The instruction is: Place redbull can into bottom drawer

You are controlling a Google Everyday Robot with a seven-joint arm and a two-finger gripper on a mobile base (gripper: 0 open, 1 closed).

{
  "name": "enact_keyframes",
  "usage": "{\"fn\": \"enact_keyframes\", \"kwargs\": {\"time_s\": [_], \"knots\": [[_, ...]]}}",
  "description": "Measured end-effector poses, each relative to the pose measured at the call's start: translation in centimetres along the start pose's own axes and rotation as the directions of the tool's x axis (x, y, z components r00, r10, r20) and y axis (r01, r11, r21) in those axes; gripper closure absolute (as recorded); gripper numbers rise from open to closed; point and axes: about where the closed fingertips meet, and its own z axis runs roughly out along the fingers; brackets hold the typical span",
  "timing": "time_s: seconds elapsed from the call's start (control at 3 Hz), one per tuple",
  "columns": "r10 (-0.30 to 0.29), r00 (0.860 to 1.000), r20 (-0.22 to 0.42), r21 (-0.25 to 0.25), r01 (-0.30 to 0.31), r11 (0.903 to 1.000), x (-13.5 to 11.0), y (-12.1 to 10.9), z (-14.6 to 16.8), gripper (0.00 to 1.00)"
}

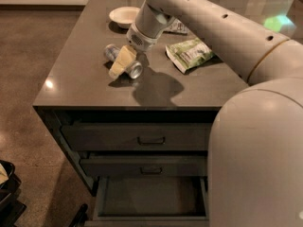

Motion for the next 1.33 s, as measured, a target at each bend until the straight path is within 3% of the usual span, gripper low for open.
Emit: {"fn": "enact_keyframes", "kwargs": {"time_s": [0.33, 1.33], "knots": [[0.0, 1.0, 0.0, 0.0, 0.0, 1.0, 0.01, 0.0, 0.06, 0.19], [0.0, 1.0, 0.0, 0.0, 0.0, 1.0, -0.01, 0.01, 0.04, 0.89]]}}
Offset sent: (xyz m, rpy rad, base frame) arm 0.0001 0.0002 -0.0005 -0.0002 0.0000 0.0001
